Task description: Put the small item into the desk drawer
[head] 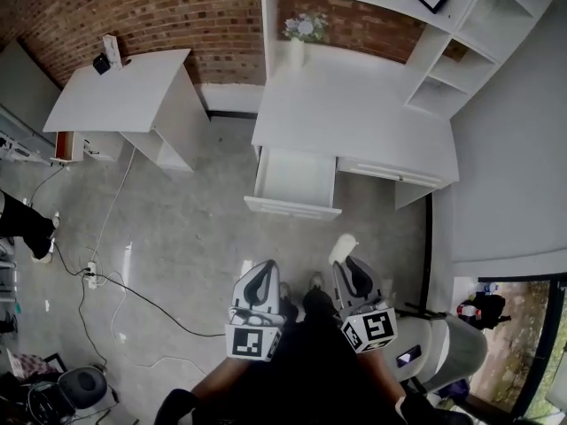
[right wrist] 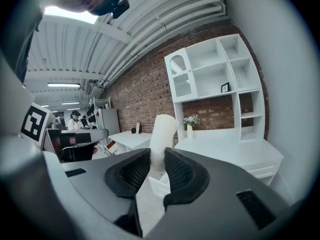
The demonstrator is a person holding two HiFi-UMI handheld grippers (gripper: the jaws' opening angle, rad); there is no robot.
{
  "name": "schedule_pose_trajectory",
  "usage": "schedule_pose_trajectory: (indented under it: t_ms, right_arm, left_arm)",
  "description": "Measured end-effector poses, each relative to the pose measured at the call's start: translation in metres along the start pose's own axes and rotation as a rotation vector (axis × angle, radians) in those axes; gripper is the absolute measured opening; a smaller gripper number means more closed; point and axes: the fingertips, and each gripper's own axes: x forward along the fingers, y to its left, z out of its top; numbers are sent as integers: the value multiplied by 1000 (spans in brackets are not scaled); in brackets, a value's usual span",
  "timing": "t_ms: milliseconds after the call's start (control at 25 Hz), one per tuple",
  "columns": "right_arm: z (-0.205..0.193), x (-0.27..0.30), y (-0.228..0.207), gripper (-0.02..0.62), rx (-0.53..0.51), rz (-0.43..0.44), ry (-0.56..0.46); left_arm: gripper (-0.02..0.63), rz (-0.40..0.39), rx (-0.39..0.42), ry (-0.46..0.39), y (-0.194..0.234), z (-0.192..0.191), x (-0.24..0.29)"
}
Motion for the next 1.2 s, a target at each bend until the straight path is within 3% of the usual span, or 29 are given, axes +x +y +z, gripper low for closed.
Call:
schedule_pose_trajectory:
  t_ms: [480,880,1200]
  right_arm:
    - [25,118,-59,107,-32,160,20]
    - [50,204,-119,107,-76,339,43]
    - [28,258,-142,107,-114,444,144]
  left_arm:
    - [23,187,-18,-24,48,19,89]
    - [24,333,8,-51,53,44,172]
    - [23,407,6,-7,61,37,206]
